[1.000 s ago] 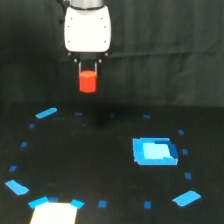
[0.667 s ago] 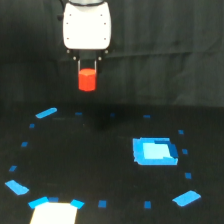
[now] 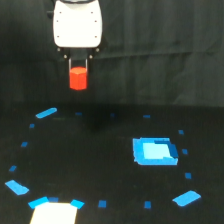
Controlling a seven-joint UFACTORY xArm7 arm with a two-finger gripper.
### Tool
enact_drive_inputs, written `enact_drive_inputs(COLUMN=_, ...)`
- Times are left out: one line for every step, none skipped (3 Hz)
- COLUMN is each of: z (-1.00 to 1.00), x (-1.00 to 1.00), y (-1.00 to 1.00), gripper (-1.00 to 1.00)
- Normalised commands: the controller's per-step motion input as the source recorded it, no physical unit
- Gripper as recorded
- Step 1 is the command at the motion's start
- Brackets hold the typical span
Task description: Pick up the red object from the table
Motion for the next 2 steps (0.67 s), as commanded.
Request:
enact_drive_inputs(z=0.12, x=-0.29, y=-0.2, gripper=-1.0)
enact_drive_inputs(z=-0.3, x=-0.41, y=0.24, gripper=-1.0)
